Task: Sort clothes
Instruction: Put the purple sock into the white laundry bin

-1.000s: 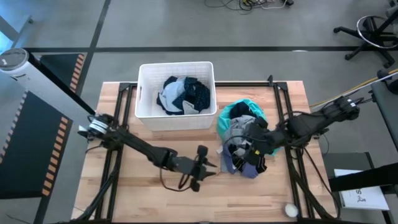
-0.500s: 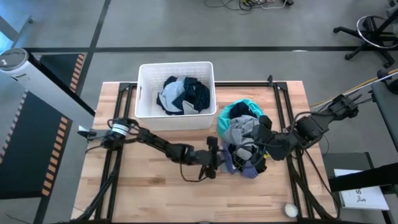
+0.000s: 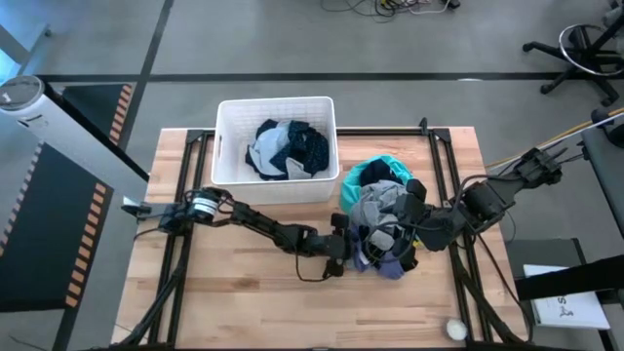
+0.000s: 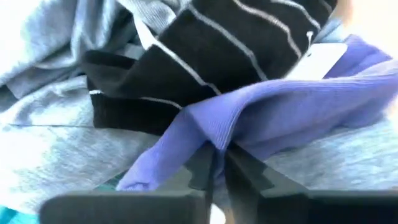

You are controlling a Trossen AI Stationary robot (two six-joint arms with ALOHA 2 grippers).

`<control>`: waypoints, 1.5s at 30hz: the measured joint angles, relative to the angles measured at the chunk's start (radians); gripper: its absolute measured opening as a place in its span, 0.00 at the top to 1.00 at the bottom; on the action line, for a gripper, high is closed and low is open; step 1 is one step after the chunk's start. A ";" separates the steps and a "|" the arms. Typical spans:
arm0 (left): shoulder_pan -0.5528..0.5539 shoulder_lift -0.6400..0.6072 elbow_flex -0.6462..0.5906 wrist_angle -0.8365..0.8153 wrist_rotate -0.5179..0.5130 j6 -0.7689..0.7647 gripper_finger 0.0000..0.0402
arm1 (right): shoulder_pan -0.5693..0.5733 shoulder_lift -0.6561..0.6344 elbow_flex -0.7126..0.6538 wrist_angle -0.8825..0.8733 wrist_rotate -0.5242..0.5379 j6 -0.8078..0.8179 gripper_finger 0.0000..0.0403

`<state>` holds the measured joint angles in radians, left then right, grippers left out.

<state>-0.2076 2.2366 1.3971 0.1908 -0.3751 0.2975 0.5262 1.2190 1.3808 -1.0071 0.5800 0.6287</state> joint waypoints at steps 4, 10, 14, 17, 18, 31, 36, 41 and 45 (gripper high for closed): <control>-0.021 -0.062 0.002 -0.055 0.011 -0.048 0.98 | 0.000 0.000 0.000 -0.002 0.000 -0.001 0.53; -0.074 -0.215 -0.019 -0.150 -0.026 -0.081 1.00 | 0.000 0.000 0.000 -0.002 0.000 -0.004 0.53; -0.097 -0.346 -0.035 -0.235 -0.140 -0.098 1.00 | 0.001 0.000 -0.001 -0.001 0.000 -0.005 0.53; -0.108 -0.447 -0.045 -0.292 -0.223 -0.098 1.00 | 0.005 0.000 -0.001 0.000 0.017 -0.016 0.53; -0.109 -0.479 -0.050 -0.300 -0.241 -0.097 1.00 | 0.006 0.000 -0.001 -0.002 0.024 -0.019 0.53; 0.030 -0.867 -0.164 -0.331 -0.296 -0.010 1.00 | 0.006 0.004 -0.001 0.002 0.039 -0.038 0.53; 0.163 -0.975 -0.170 -0.401 -0.300 0.008 1.00 | 0.006 0.008 -0.001 0.003 0.063 -0.042 0.53; 0.300 -1.045 -0.169 -0.526 -0.298 0.006 1.00 | 0.006 0.009 -0.001 0.002 0.087 -0.044 0.53; 0.382 -1.072 -0.169 -0.677 -0.262 -0.024 1.00 | 0.006 0.009 -0.001 -0.002 0.076 -0.045 0.53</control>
<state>0.1740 1.1650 1.2281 -0.4864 -0.6374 0.2737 0.5323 1.2282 1.3796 -1.0088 0.6563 0.5838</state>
